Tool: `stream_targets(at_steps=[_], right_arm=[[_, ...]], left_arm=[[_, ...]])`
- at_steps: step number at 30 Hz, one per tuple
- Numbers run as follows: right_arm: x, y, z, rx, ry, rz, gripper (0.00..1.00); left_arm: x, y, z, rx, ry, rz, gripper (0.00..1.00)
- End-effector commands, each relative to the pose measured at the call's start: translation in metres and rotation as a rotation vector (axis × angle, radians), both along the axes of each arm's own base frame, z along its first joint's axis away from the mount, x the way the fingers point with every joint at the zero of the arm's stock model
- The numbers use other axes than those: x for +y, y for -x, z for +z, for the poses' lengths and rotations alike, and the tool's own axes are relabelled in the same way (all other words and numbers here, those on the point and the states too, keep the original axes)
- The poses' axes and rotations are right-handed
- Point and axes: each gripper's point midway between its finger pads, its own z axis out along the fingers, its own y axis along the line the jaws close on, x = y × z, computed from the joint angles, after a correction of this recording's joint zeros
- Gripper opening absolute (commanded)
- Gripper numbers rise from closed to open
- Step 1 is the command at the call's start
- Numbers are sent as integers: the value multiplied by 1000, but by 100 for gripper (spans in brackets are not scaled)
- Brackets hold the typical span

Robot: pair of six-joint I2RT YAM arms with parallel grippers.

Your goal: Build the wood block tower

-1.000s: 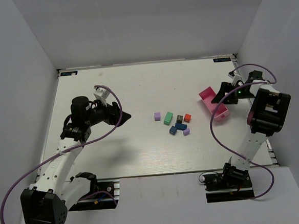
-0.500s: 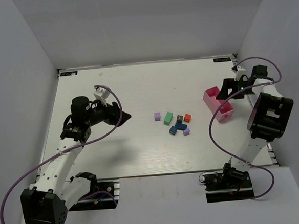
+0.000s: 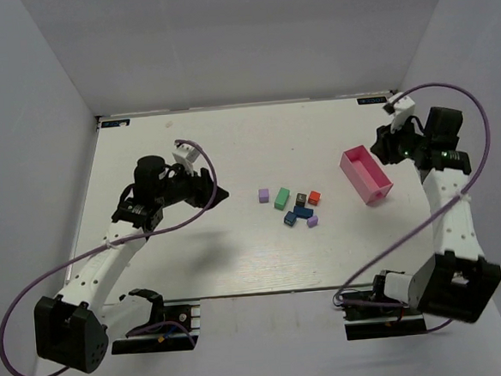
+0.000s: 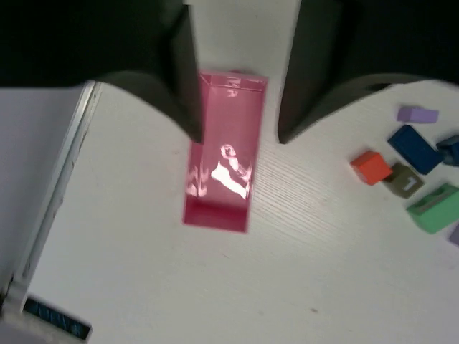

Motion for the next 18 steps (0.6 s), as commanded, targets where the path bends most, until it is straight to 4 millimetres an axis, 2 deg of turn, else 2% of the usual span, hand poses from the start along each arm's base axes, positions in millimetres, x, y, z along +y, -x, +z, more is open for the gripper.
stream_targets(at_steps=[1,2,3,4,6,8,11,12,13,14,15,16,17,18], right_arm=[[57,37,12,-55,-21,193,43],[66,43,14,-56,-35,218,36],[88,58,15,-59,-62,289,25],[95,63,13,-48,-77,304,19],[113,71,12,-50,-84,354,11],[118,69,4,-15,-95,329,6],[138,64,-12,35,-48,326,7],[141,62,-16,50,-45,303,9],[155,64,-22,69,-29,329,14],[146,52,-24,65,28,244,23],[147,49,-25,71,29,215,27],[156,49,-23,64,32,221,29],[151,42,-19,52,45,159,33],[150,41,-18,47,52,146,41]], left_arm=[[-21,-8,22,-39,-9,-21,73],[-25,-14,12,-13,-42,0,71],[-35,-15,4,6,-86,-8,67],[-38,-13,6,3,-100,-2,64],[-50,-14,-9,39,-164,-11,63],[-52,-23,-19,46,-227,41,59],[-67,-32,-35,89,-330,91,56],[-75,-39,-25,71,-345,103,56],[-77,-37,-35,96,-404,141,56],[-81,-40,-51,123,-451,158,58],[-86,-45,-48,116,-458,180,59],[-89,-45,-52,126,-485,209,61],[-91,-47,-56,131,-501,221,62],[-100,-54,-64,139,-518,230,63]])
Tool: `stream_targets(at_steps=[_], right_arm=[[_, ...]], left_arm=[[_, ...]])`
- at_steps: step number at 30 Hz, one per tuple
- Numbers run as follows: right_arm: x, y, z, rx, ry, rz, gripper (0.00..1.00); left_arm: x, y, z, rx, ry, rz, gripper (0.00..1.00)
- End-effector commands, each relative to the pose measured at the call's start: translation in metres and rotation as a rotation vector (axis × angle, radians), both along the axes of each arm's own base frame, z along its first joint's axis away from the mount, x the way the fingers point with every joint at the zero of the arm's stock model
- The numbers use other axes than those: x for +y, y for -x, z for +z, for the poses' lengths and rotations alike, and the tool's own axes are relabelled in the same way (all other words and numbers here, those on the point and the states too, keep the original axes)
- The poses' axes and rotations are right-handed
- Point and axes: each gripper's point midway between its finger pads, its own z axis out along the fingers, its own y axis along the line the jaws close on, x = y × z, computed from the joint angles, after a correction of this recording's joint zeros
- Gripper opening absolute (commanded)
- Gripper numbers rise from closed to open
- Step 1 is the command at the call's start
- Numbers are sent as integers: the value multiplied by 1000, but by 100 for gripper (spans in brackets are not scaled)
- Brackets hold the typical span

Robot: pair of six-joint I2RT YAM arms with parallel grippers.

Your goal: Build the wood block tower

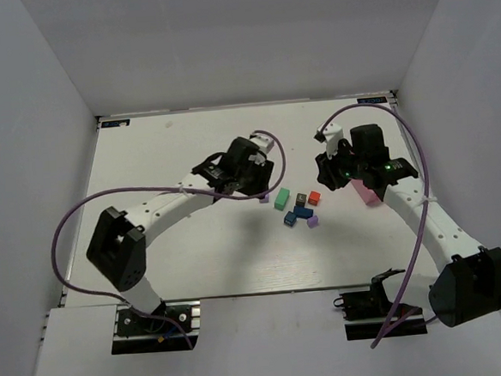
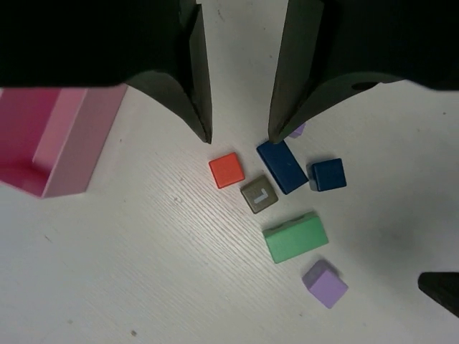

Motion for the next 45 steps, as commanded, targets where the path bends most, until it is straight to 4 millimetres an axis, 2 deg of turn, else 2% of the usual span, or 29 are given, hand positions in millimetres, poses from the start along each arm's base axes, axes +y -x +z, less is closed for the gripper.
stream_targets(at_steps=[1,2,3,4,5,6,8,11,13,16,21,30,31,35,41,43,45], right_arm=[[-15,-26,21,-94,42,-189,44],[-16,-25,24,-105,43,-197,47],[-14,-24,21,-104,29,-193,48],[-13,-22,20,-99,16,-188,50],[-11,-20,22,-102,-7,-187,50],[-6,-14,19,-91,-42,-164,50],[-6,-13,23,-104,-48,-165,50],[-13,-15,30,-144,-54,-205,47],[-15,-14,31,-153,-54,-216,45],[-15,-11,30,-151,-62,-209,45],[-15,-10,30,-153,-63,-206,45],[-15,-10,28,-152,-62,-205,45],[-14,-9,29,-152,-65,-200,45],[-15,-8,28,-152,-64,-197,45],[-14,-7,30,-158,-68,-189,45],[-14,-6,28,-159,-62,-181,45],[-12,-4,27,-160,-64,-164,45]], left_arm=[[9,-17,-8,-15,-119,153,65],[6,-15,-16,1,-153,146,65],[-3,-19,-12,0,-149,159,67],[-2,-24,-29,21,-192,181,68],[-5,-23,-33,30,-197,198,68],[-8,-28,-30,20,-196,206,68],[-11,-29,-39,42,-192,229,68],[-23,-32,-45,59,-165,255,68],[-24,-35,-61,77,-186,274,68],[-37,-36,-73,98,-171,278,68],[-45,-38,-84,111,-170,301,68],[-37,-40,-90,99,-188,342,64],[-35,-38,-96,110,-206,342,64],[-34,-39,-93,106,-205,356,52],[-28,-37,-95,101,-253,316,43],[-27,-38,-82,69,-257,279,39],[-21,-33,-79,60,-281,237,36]])
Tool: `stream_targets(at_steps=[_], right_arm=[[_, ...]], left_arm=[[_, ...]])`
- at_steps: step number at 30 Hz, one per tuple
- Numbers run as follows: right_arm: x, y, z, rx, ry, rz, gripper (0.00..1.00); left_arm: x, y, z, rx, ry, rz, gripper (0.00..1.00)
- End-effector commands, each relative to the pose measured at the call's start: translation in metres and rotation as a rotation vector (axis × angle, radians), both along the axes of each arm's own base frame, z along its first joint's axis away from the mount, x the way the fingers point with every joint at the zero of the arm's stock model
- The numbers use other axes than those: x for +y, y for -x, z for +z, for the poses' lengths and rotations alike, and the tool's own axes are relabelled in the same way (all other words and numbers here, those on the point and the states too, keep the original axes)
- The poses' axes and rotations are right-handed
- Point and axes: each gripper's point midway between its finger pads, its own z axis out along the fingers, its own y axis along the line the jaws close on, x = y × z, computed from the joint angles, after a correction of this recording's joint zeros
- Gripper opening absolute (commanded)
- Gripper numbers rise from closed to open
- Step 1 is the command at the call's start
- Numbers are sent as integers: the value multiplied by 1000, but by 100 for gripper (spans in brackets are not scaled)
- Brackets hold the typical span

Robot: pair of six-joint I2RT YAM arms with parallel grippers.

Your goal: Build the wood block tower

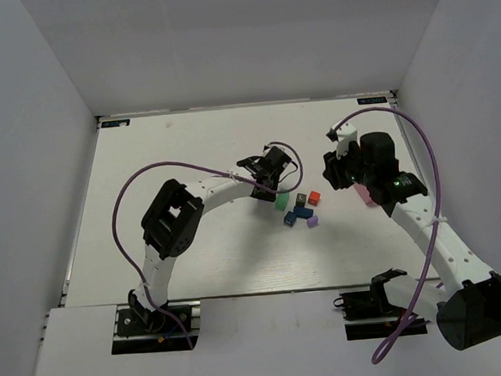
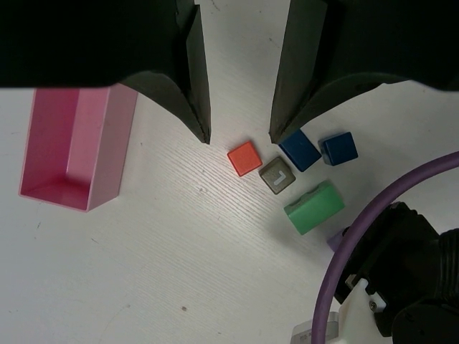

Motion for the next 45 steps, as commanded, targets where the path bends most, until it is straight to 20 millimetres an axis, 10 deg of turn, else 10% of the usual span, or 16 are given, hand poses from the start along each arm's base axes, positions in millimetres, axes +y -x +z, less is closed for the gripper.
stream_targets(at_steps=[1,11,33,45], right_arm=[[3,0,9,-46,-18,21,45],[16,8,3,-35,-22,131,46],[21,12,6,-47,-29,166,46],[20,14,5,-46,-23,168,47]], left_arm=[[13,3,40,-59,-22,-106,36],[49,12,64,-107,-189,-433,7],[21,24,69,-231,-73,-1287,9],[25,-1,55,-176,-39,-1405,9]])
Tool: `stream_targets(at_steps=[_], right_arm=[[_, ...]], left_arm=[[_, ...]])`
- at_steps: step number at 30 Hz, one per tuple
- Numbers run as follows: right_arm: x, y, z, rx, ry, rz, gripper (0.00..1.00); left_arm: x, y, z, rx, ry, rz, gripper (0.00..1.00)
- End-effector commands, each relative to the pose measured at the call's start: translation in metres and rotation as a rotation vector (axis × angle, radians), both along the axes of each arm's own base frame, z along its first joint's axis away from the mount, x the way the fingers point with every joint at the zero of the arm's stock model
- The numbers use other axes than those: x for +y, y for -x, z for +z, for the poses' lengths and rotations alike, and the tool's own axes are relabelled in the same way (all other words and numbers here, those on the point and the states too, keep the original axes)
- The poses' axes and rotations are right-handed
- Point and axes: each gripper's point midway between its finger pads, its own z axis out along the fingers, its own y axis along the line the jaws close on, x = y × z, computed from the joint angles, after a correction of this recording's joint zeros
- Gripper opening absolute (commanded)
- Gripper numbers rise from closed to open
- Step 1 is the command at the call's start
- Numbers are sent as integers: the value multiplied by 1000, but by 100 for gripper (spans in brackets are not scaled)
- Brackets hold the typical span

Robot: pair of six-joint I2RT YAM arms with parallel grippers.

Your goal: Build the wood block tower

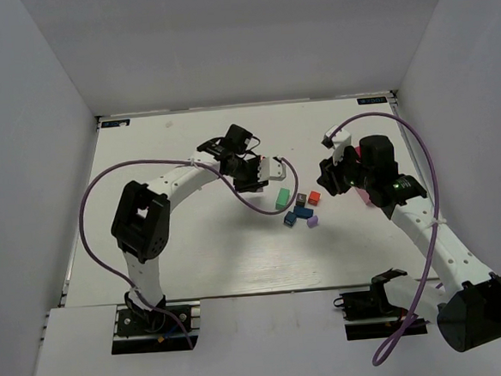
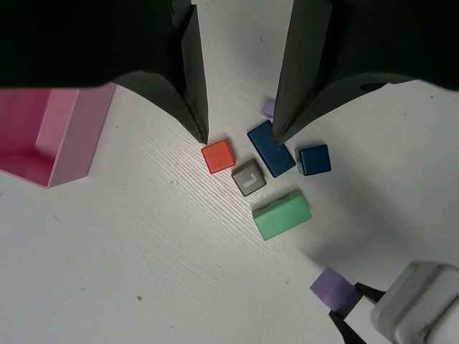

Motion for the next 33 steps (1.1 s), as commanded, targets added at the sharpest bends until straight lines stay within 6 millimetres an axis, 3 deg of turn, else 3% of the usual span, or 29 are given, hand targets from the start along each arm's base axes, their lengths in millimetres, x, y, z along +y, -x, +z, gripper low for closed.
stream_targets(at_steps=[1,2,10,21,31,33], right_arm=[[3,0,11,-45,-8,24,47],[3,1,12,-48,-11,21,47],[3,0,10,-45,-3,21,47],[2,-1,9,-46,1,19,49],[2,-2,9,-47,-1,16,49],[2,-2,8,-44,3,18,49]], left_arm=[[-4,-1,-1,26,17,-65,9],[-1,0,-13,49,-8,-61,9],[11,-6,-32,58,-73,-27,12],[23,-20,-35,20,-114,53,18],[28,-10,-48,57,-124,55,36],[28,-10,-48,57,-124,55,54]])
